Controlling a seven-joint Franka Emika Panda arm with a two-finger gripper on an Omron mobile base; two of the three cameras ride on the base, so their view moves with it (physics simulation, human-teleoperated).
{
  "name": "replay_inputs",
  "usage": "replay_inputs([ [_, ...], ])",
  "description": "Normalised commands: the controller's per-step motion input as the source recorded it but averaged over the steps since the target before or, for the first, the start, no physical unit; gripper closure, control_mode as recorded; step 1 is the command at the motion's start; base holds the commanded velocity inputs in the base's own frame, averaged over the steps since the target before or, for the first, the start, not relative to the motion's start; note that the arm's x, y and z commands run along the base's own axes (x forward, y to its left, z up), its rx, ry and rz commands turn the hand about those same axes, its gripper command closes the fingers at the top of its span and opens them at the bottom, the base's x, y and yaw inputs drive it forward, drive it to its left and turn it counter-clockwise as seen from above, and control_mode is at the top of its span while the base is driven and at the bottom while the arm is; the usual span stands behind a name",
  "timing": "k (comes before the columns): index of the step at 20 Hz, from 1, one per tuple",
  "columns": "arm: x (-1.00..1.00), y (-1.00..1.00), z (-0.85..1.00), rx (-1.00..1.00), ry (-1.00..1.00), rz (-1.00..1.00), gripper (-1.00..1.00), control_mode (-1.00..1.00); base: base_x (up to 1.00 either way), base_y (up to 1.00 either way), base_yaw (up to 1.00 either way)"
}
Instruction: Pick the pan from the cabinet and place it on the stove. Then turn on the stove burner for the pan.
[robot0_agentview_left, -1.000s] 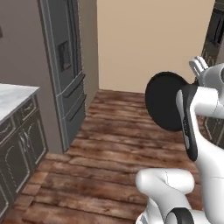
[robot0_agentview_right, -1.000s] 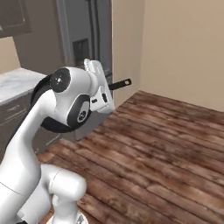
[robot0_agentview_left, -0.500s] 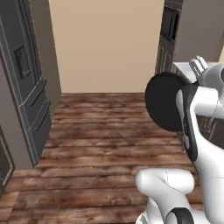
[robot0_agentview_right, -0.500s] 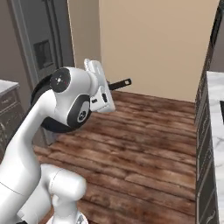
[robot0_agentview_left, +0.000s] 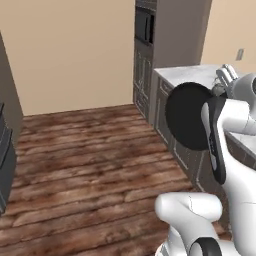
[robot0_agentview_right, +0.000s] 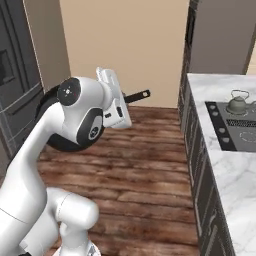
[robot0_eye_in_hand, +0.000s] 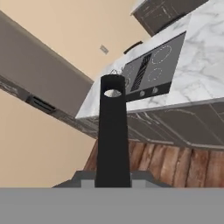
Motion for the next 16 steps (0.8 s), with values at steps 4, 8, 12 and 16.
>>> replay_inputs([
  [4,0.00,0.00,0.00,0.00,0.00,0.00,1.00,1.00,0.07,0.40,-0.42],
  [8,0.00,0.00,0.00,0.00,0.00,0.00,1.00,1.00,0.18,0.49,-0.41],
  [12,0.00,0.00,0.00,0.00,0.00,0.00,1.00,1.00,0.30,0.69,-0.38],
  [16,0.00,0.00,0.00,0.00,0.00,0.00,1.00,1.00,0.39,0.82,-0.36],
])
